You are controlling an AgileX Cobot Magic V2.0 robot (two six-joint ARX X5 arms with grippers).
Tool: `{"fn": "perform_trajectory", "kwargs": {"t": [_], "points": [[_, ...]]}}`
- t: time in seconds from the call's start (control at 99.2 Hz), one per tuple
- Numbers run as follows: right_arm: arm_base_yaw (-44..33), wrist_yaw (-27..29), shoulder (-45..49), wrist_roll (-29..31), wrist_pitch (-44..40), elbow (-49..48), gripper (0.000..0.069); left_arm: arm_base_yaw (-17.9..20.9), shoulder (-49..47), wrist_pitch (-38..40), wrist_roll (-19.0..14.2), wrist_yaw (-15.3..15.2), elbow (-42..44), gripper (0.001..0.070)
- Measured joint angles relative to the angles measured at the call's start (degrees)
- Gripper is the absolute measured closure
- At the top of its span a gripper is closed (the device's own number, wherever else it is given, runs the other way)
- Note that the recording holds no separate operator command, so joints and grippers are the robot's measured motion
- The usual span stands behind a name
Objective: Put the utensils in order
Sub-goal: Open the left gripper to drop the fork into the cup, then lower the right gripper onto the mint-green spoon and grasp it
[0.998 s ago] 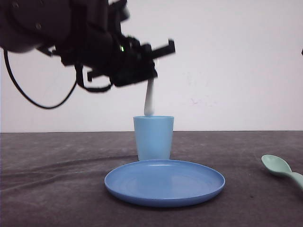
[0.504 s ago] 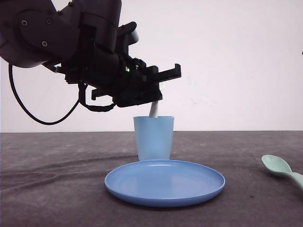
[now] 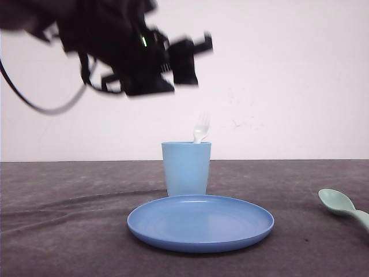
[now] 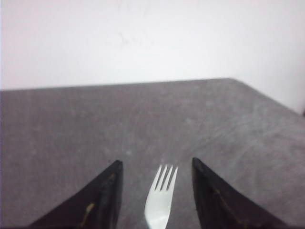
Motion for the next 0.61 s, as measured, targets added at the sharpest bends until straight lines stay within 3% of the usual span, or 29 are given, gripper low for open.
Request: {"fn": "perform_trajectory", "kwargs": {"t": [0.272,0.605], "points": [[7.98,4.15,5.07,6.27,-7.87,0.0,0.0394,-0.09,-20.96,-24.24,0.26,0.02,0.0,0.0438],[17.51,10.01,15.54,13.4,-6.86,0.0,0.0394,-0.11,-39.19,-48.63,0.17,0.02,0.0,0.0438]]}}
